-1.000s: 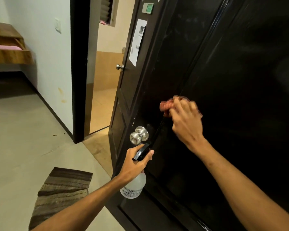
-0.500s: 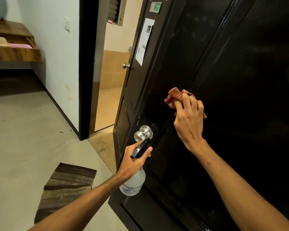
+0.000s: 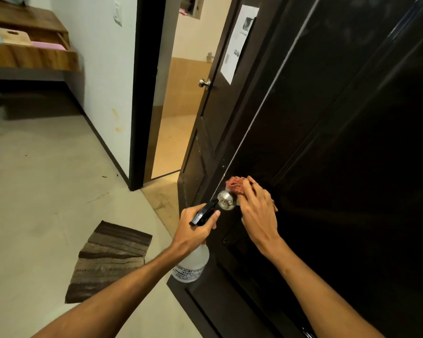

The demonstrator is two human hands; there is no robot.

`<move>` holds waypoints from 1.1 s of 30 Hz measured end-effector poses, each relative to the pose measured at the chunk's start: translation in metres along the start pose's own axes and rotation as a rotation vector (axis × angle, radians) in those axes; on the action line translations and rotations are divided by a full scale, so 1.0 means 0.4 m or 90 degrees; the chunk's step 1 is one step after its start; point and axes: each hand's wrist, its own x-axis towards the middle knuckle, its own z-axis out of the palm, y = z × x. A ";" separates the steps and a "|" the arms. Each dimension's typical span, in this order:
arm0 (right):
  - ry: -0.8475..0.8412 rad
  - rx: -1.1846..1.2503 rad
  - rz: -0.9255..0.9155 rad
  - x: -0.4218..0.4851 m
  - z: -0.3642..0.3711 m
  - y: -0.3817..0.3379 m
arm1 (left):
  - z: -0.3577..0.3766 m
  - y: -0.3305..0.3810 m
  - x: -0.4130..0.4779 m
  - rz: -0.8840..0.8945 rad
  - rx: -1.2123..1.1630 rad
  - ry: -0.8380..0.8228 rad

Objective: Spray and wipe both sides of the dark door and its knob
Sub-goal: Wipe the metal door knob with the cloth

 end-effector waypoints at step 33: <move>0.469 1.016 0.763 -0.057 0.048 -0.226 | -0.051 -0.055 0.026 -0.014 0.012 -0.035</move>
